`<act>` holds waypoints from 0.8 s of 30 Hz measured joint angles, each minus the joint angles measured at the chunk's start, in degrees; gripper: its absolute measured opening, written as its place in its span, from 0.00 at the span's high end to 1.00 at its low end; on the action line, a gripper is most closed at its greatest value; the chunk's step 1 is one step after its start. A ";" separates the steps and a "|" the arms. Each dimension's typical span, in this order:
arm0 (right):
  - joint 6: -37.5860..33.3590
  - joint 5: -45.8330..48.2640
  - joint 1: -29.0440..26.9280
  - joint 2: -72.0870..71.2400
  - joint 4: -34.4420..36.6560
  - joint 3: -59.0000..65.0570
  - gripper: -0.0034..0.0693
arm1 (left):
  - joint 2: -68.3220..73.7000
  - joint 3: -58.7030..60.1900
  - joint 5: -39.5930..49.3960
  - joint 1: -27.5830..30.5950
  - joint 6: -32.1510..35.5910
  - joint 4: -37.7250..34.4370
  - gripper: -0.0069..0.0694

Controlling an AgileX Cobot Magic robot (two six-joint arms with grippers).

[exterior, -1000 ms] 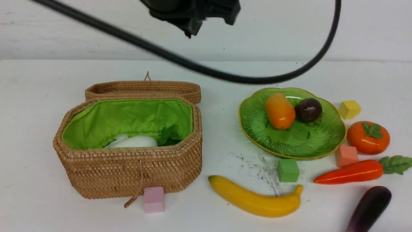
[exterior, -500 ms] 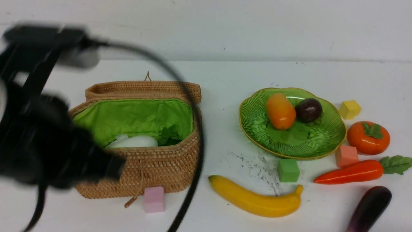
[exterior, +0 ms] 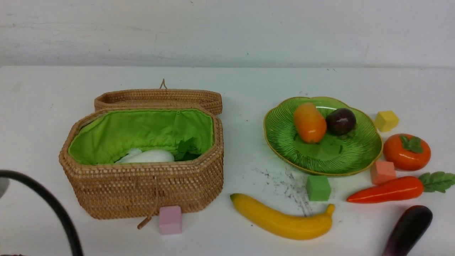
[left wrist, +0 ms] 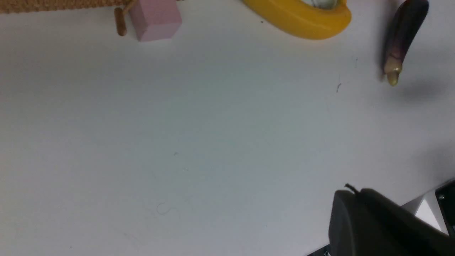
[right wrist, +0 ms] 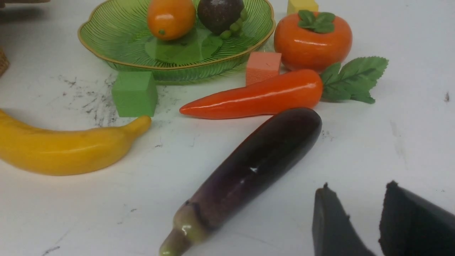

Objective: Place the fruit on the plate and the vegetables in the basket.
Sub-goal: Grab an eggplant with your right arm and place it in the basket on the left.

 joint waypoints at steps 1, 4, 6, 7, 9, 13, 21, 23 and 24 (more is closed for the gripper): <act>0.00 0.00 0.00 0.00 -0.05 0.00 0.63 | -0.19 0.07 -0.07 0.00 0.00 0.00 0.93; 0.00 0.00 0.00 0.00 -0.05 0.00 0.63 | -0.19 0.07 -0.12 0.00 0.00 0.00 0.93; 0.00 0.00 0.00 0.00 -0.05 0.00 0.63 | -0.19 0.07 -0.23 0.00 0.00 0.05 0.93; 0.00 0.00 0.00 0.00 -0.05 0.00 0.63 | -0.19 0.07 -0.30 0.00 0.00 0.14 0.93; 0.00 0.00 0.00 0.00 -0.05 0.00 0.63 | -0.19 0.07 -0.41 0.00 0.00 0.90 0.93; 0.00 0.00 0.00 0.00 -0.05 0.00 0.63 | -0.19 0.07 -1.43 0.00 0.00 3.11 0.93; 0.00 0.00 0.00 0.00 -0.05 0.00 0.63 | -2.76 1.79 -17.70 2.99 -9.07 22.22 0.93; 0.00 0.00 0.00 0.00 -0.05 0.00 0.63 | -5.50 3.81 -21.55 7.52 -10.01 24.76 0.92; 0.00 0.00 0.00 0.00 0.01 0.00 0.63 | -6.77 4.93 -23.16 9.58 -9.86 25.07 0.92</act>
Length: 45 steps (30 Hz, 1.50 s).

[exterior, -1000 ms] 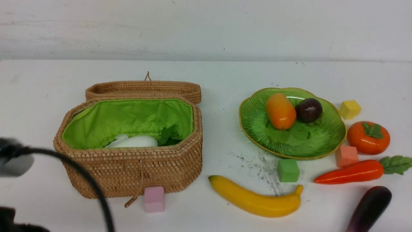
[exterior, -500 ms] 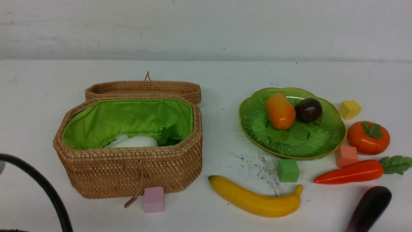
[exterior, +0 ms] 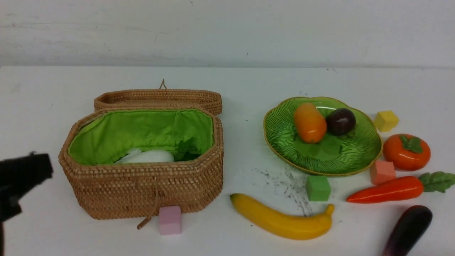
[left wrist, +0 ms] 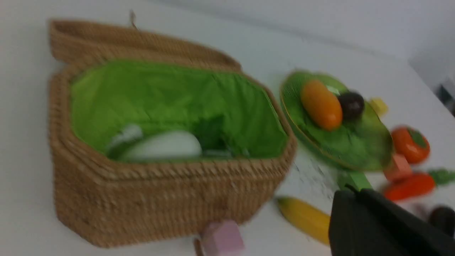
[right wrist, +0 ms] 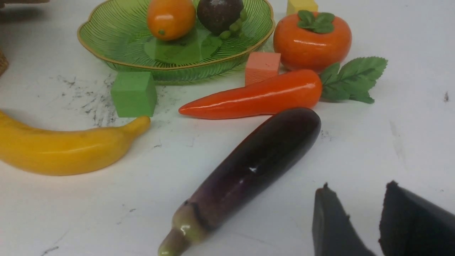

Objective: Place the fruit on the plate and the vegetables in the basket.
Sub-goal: Grab an eggplant with your right arm and place it in the basket on the left.

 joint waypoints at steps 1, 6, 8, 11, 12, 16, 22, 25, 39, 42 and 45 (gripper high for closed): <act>0.00 0.00 0.00 0.00 0.00 0.00 0.63 | -0.64 0.62 -0.30 1.05 0.09 0.09 0.92; 0.00 0.00 0.00 0.00 0.06 0.00 0.63 | -11.70 11.46 -8.54 14.43 8.87 -2.60 0.92; 0.00 0.00 0.00 0.00 0.06 0.00 0.63 | -15.73 14.63 -9.78 17.83 12.64 -5.40 0.92; 0.00 0.00 0.00 0.00 0.06 0.00 0.63 | -22.64 20.74 -10.54 23.87 18.81 -9.65 0.91; 0.00 0.00 0.00 0.00 0.06 0.00 0.63 | -24.42 22.88 -10.70 25.81 20.89 -10.88 0.91; 0.00 0.00 0.00 0.00 0.06 0.00 0.63 | -28.44 29.82 -10.72 31.61 26.03 -13.54 0.91; 0.00 0.00 0.00 0.00 0.06 0.00 0.63 | -29.49 36.85 -5.69 33.11 27.29 -17.05 0.90; 0.00 0.00 0.00 0.00 0.06 0.00 0.63 | -29.49 37.03 -4.76 33.11 27.95 -17.44 0.90; 0.00 0.00 0.00 -0.05 0.06 0.00 0.62 | -29.49 37.07 -4.76 33.16 28.50 -17.50 0.88; 0.00 0.00 0.00 -0.05 0.06 0.00 0.62 | -29.49 37.07 -4.76 33.16 28.50 -17.50 0.88; 0.00 0.00 0.00 -0.05 0.06 0.00 0.62 | -29.49 37.07 -4.76 33.16 28.50 -17.50 0.87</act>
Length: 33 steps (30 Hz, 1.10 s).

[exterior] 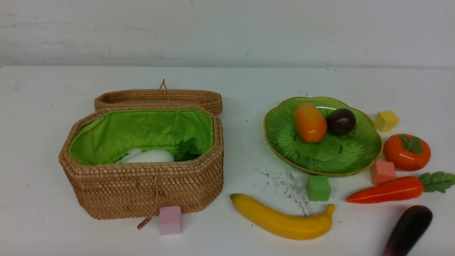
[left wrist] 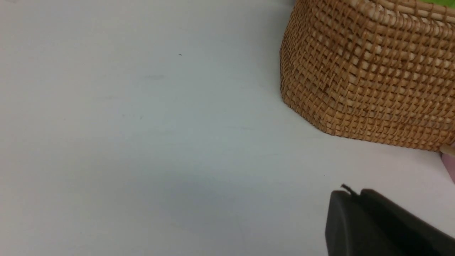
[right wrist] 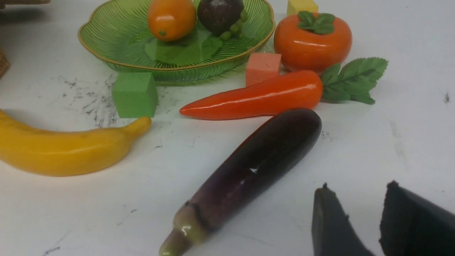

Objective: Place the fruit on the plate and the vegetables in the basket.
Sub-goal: Grab an eggplant with your right arm and place it in the basket on the left.

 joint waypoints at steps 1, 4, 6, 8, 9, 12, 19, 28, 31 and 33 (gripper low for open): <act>0.00 0.00 0.00 0.00 0.00 0.00 0.62 | 0.00 0.00 0.00 0.00 0.00 0.00 0.87; 0.00 0.00 0.00 0.00 0.00 0.00 0.62 | 0.00 0.00 0.00 0.00 0.00 0.00 0.86; 0.00 0.00 0.00 0.00 -0.13 0.00 0.62 | 0.00 0.00 0.00 0.00 0.00 0.00 0.86; 0.00 0.00 0.00 0.00 -0.35 0.00 0.62 | 0.00 0.00 0.00 0.00 0.00 0.00 0.86; 0.00 0.00 0.00 0.00 -0.39 0.00 0.62 | 0.00 0.00 0.00 0.00 0.00 0.00 0.85; 0.00 0.00 0.00 0.00 -0.46 0.00 0.62 | 0.00 0.00 0.00 0.00 0.00 0.00 0.85; 0.00 -0.02 0.00 0.00 -0.85 0.00 0.62 | 0.00 0.00 -0.05 0.00 0.00 0.00 0.84; 0.00 -3.22 0.00 0.00 0.92 0.51 0.62 | 0.00 0.00 -0.05 0.00 0.00 0.00 0.84; 0.00 -8.07 0.00 0.00 4.20 0.67 0.62 | 0.00 0.00 -0.05 0.00 0.00 0.00 0.84; 0.00 -12.72 0.00 0.00 7.77 0.67 0.62 | 0.00 0.00 -0.05 0.00 0.00 0.00 0.84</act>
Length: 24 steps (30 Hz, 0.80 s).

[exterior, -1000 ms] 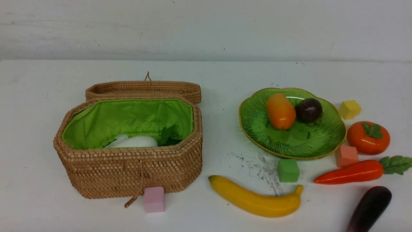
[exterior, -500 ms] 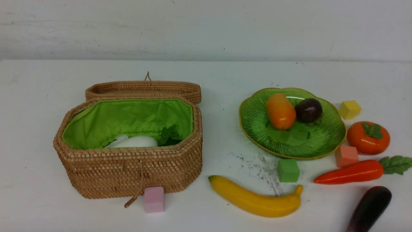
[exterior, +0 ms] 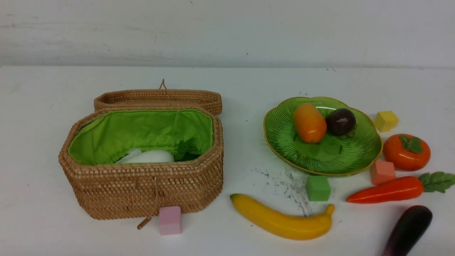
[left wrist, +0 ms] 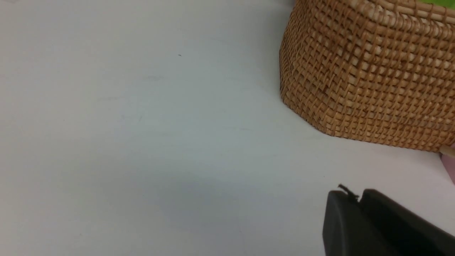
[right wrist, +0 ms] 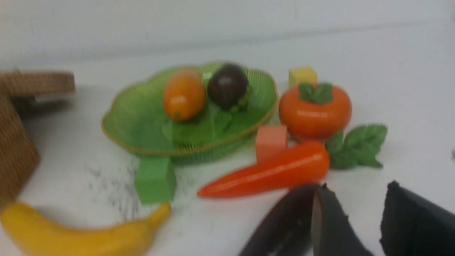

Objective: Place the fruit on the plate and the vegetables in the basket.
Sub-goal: Grab an eggplant with your right arm and place it in the basket on the left.

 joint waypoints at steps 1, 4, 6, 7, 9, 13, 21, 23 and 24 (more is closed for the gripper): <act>0.00 -1.37 0.00 0.00 0.31 0.00 0.62 | 0.00 0.00 0.00 0.00 0.00 0.00 0.84; 0.00 -7.89 0.00 0.00 6.60 0.00 0.62 | 0.00 0.00 0.00 0.00 0.00 0.00 0.84; 0.00 -10.80 0.00 0.00 9.66 0.00 0.62 | 0.00 0.00 0.00 0.00 0.00 0.00 0.84; 0.00 -12.26 0.00 0.00 11.30 0.00 0.62 | 0.00 0.00 -0.06 0.00 0.00 0.00 0.84; 0.00 -14.62 0.00 0.00 14.12 0.00 0.62 | 0.00 0.00 -0.06 0.00 0.00 0.00 0.83; 0.33 -14.43 0.00 0.00 16.71 -1.12 0.62 | 0.00 0.00 -0.06 0.00 0.00 0.00 0.83; 0.25 -5.39 0.00 0.86 17.24 -14.01 0.62 | 0.00 0.00 -0.06 0.00 0.04 0.00 0.81; 0.25 1.06 0.00 3.90 16.17 -18.69 0.62 | 0.00 0.00 -0.06 0.00 0.04 0.00 0.81; 0.21 3.64 0.00 5.86 15.54 -20.14 0.62 | 0.00 0.00 -0.06 0.00 0.04 0.00 0.81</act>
